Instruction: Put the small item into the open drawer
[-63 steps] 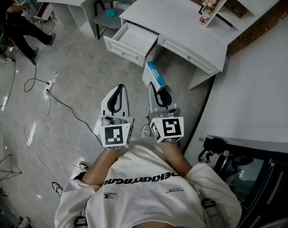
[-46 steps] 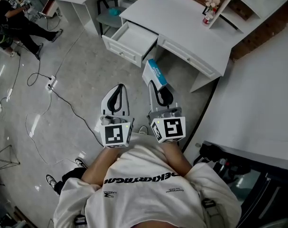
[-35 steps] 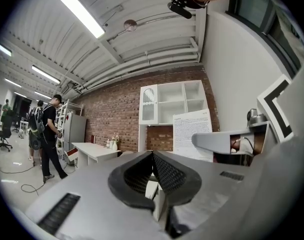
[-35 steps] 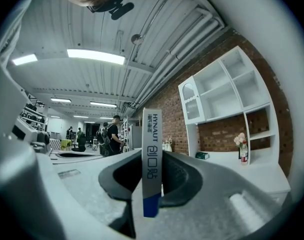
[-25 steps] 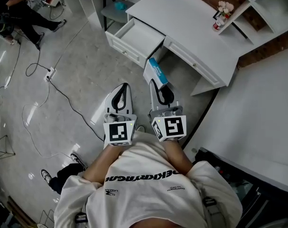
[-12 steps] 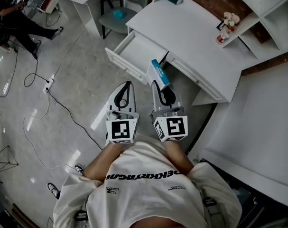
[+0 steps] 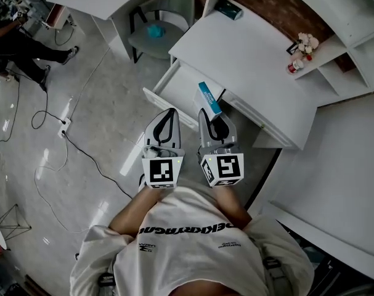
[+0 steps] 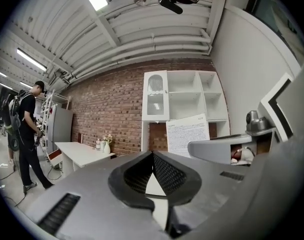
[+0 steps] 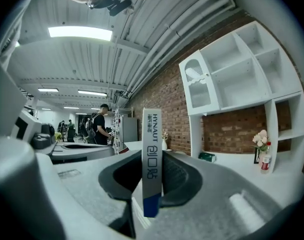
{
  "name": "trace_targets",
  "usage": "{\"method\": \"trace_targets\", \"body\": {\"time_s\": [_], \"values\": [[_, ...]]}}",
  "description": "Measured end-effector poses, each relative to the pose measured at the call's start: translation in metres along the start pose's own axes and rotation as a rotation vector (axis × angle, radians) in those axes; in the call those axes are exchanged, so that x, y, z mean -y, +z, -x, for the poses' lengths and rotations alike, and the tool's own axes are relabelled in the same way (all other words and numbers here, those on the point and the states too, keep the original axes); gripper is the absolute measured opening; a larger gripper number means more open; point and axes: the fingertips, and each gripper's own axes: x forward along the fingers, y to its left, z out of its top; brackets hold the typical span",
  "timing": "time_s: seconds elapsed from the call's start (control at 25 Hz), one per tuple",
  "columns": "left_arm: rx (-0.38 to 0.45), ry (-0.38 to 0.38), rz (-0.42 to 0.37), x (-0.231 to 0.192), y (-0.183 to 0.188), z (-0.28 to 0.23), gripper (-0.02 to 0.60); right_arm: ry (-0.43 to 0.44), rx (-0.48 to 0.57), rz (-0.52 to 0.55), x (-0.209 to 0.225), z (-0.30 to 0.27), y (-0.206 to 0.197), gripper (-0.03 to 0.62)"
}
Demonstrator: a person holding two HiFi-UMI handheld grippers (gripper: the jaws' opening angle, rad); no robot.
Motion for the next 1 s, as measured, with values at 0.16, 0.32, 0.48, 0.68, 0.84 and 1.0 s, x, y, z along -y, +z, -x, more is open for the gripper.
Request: {"method": "trace_targets", "body": {"time_s": [0.16,0.32,0.48,0.68,0.84,1.0], "values": [[-0.024,-0.012,0.023,-0.031,-0.008,-0.029,-0.002,-0.013,-0.02,0.013,-0.003,-0.04,0.001,0.077],[-0.039,-0.031,0.031,-0.055,-0.014,-0.05,-0.002,-0.034,-0.059,0.043,-0.004,-0.074,-0.005,0.077],[-0.023,-0.046,0.046,-0.076,-0.011,-0.073,-0.002,-0.053,-0.094,0.055,-0.003,-0.1,-0.008,0.077],[-0.031,-0.066,0.068,-0.084,-0.015,-0.089,-0.002,-0.055,-0.122,0.075,-0.007,-0.118,-0.01,0.077],[-0.045,-0.076,0.076,-0.082,-0.023,-0.1,-0.002,-0.052,-0.162,0.078,-0.003,-0.127,-0.023,0.077],[-0.081,-0.062,0.083,-0.082,-0.038,-0.11,-0.002,-0.037,-0.202,0.071,0.005,-0.136,-0.038,0.077]]}}
